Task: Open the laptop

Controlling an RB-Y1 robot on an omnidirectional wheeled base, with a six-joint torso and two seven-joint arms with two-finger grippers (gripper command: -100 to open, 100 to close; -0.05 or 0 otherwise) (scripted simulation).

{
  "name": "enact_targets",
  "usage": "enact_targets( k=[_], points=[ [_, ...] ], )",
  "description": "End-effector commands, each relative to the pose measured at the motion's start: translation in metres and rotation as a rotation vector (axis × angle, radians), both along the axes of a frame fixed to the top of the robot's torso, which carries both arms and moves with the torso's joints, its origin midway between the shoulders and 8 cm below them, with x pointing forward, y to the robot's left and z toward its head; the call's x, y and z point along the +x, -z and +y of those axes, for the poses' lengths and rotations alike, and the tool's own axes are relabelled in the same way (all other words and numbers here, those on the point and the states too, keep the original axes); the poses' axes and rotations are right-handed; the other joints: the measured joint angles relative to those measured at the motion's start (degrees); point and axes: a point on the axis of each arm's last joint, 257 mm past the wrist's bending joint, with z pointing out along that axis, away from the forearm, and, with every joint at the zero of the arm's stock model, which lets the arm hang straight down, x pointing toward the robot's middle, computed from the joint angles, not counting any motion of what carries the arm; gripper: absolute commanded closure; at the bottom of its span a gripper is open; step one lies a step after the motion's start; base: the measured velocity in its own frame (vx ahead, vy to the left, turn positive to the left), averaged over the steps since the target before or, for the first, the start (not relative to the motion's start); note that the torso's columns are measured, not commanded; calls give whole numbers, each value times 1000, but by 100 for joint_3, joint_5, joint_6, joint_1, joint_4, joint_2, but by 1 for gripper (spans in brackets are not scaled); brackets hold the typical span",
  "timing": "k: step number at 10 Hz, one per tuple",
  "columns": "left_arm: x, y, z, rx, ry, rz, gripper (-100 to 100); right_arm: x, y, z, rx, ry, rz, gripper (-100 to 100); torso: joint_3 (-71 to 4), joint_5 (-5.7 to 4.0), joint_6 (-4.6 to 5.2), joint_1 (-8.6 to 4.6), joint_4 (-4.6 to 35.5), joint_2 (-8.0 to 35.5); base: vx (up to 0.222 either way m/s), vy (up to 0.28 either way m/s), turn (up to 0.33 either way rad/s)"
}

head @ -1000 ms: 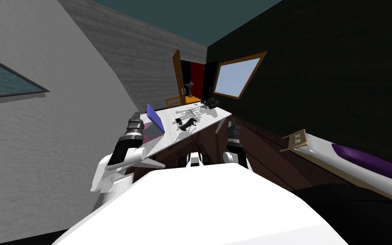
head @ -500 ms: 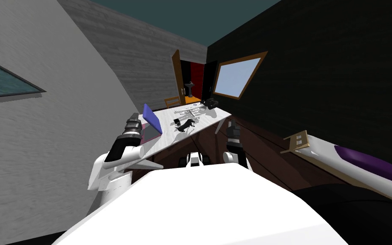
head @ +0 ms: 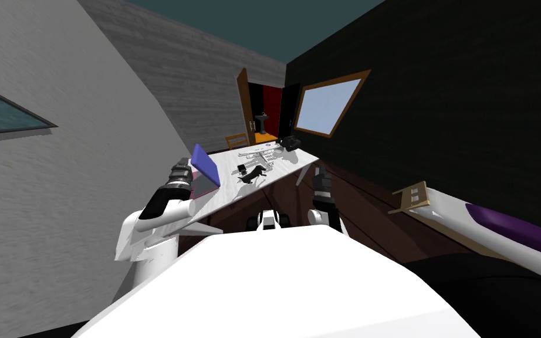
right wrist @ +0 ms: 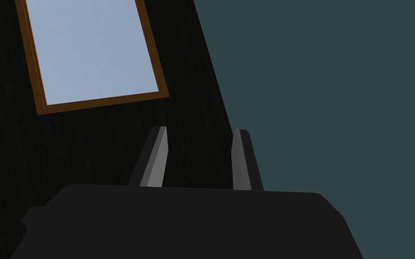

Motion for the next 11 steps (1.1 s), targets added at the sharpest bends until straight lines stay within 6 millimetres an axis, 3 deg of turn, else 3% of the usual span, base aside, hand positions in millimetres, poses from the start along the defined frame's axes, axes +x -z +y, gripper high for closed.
enact_targets(
  k=[1, 11],
  points=[
    [-1, 7, 11, -18, -32, 42, -100, 0, 0, 0, 0, 0, 0, 0, 0, 1, 0, 1, 1, 0, 32, -48, 9],
    [-13, 25, 64, -82, -164, 192, -100, 0, 0, 0, 0, 0, 0, 0, 2, 0, 0, -1, 1, 2, 32, -58, 12]
  ],
)
